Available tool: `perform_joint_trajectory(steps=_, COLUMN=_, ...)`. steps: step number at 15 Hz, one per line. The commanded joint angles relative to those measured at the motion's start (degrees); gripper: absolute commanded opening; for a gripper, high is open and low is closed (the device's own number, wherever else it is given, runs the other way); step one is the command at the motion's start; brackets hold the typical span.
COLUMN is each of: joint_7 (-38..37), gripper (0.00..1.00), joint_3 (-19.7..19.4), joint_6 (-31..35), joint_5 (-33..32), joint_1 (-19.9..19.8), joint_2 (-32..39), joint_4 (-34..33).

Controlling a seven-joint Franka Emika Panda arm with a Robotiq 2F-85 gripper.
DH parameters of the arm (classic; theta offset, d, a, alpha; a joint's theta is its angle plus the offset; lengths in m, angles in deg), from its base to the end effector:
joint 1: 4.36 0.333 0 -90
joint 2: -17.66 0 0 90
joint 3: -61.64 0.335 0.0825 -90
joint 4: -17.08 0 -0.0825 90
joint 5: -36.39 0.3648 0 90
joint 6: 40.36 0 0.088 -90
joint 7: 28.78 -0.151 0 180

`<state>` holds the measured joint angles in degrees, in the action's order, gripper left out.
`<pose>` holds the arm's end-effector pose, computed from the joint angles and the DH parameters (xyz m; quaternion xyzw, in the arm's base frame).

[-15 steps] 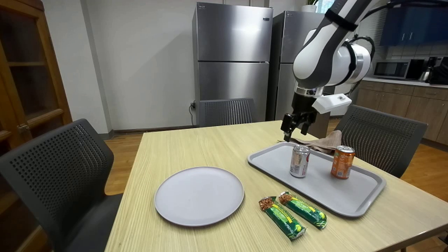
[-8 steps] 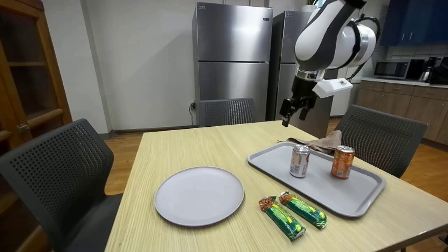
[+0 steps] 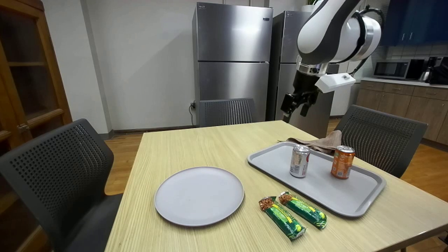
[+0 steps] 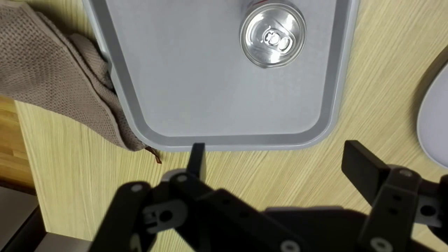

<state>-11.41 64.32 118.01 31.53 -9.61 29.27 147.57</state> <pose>0.5637 -0.0232 0.2872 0.9763 0.1628 0.1367 0.0407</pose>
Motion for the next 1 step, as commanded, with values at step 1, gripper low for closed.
perform_joint_trajectory(steps=1, joint_7=0.0, gripper=1.0, joint_3=-0.6, joint_6=-0.1, joint_5=0.2, joint_1=0.7, joint_2=0.0, joint_4=0.0)
